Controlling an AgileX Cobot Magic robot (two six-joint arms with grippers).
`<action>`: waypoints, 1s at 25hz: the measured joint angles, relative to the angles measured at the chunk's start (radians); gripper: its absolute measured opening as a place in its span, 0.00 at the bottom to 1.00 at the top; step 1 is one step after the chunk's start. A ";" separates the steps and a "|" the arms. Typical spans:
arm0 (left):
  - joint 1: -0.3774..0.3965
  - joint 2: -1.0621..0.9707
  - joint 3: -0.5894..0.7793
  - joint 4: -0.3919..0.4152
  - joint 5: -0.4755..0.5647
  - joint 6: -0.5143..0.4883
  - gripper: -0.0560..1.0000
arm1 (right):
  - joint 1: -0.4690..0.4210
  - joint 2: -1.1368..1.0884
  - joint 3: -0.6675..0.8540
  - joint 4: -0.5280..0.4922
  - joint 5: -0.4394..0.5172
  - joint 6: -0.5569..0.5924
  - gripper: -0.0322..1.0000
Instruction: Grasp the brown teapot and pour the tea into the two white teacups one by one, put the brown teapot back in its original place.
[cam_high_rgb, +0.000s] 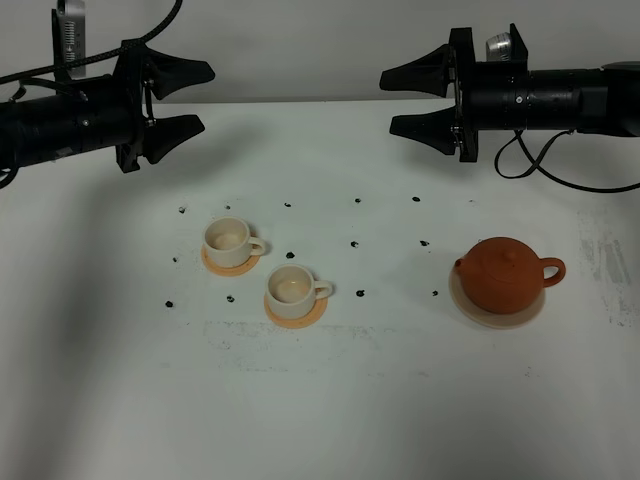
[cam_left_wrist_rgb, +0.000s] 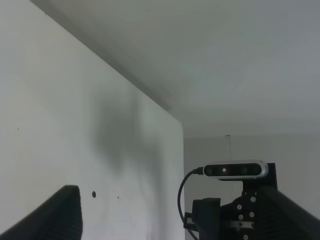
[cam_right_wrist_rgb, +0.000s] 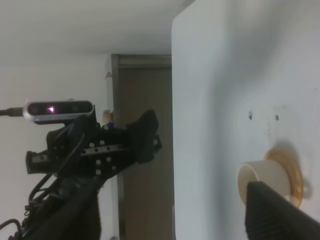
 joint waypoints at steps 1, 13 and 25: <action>0.000 0.000 0.000 0.000 0.001 -0.002 0.71 | 0.000 0.000 0.000 0.000 0.000 0.001 0.60; 0.000 0.000 0.000 0.000 0.005 0.009 0.71 | 0.000 0.000 0.000 -0.011 0.000 -0.023 0.60; 0.001 -0.131 0.000 0.166 -0.121 0.265 0.57 | 0.000 -0.102 0.000 -0.080 -0.103 -0.254 0.59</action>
